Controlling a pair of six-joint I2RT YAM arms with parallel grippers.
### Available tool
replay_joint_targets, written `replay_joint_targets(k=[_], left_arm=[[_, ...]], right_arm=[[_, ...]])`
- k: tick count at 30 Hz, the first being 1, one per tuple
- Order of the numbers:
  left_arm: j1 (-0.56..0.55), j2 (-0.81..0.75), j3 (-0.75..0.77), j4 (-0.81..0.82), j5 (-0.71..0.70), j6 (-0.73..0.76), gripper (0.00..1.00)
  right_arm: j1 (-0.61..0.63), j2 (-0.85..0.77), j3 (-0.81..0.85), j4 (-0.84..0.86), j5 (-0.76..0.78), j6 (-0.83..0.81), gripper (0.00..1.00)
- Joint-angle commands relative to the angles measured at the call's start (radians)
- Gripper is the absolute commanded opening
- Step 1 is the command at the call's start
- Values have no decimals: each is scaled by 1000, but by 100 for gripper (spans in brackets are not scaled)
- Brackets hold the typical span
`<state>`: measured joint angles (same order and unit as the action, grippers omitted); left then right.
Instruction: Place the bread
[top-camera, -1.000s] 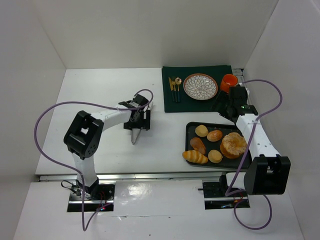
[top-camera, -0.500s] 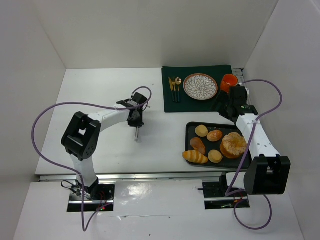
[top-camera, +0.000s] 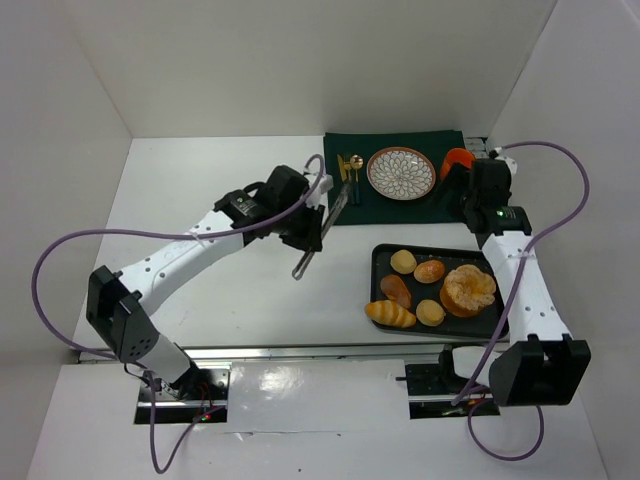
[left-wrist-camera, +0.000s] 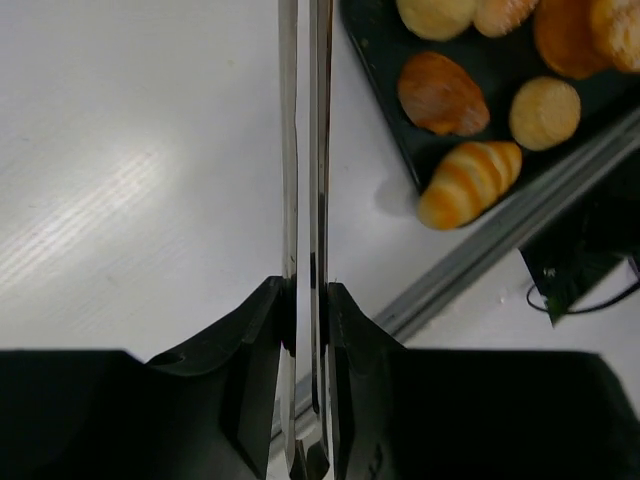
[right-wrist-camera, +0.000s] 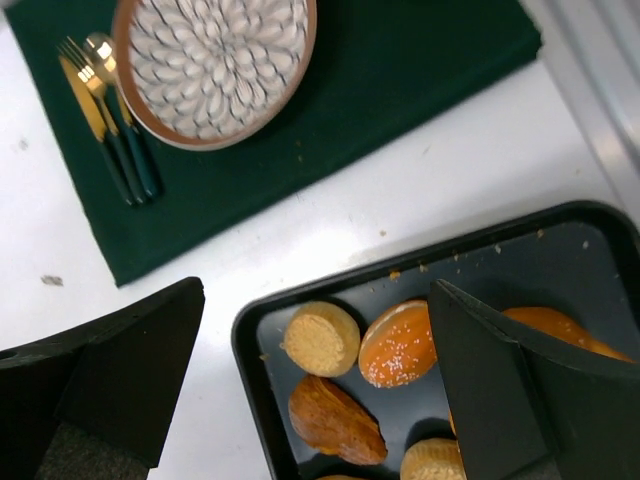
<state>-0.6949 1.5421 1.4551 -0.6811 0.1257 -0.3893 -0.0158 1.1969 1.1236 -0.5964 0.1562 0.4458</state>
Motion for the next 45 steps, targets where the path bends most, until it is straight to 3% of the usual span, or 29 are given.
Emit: replay_joint_targets(k=[1, 4, 9, 20, 24, 31, 41, 45], left_arm=[[-57, 33, 42, -72, 91, 11, 34], [-72, 65, 53, -49, 113, -11, 34], [-123, 101, 62, -12, 137, -54, 47], [-155, 180, 129, 46, 186, -108, 48], [-155, 222, 157, 55, 175, -152, 56], [-155, 325, 235, 55, 175, -183, 58], [-155, 401, 234, 58, 179, -204, 58], [-155, 379, 225, 58, 201, -215, 39]], right_arm=[[8, -71, 67, -45, 68, -19, 100], [8, -97, 90, -54, 92, -19, 100], [8, -106, 127, -88, 117, -19, 100], [8, -108, 117, -88, 115, -29, 100], [8, -108, 117, -88, 106, -29, 100], [8, -99, 117, -88, 106, -29, 100], [8, -108, 117, -97, 95, -29, 100], [8, -117, 137, -127, 95, -29, 100]])
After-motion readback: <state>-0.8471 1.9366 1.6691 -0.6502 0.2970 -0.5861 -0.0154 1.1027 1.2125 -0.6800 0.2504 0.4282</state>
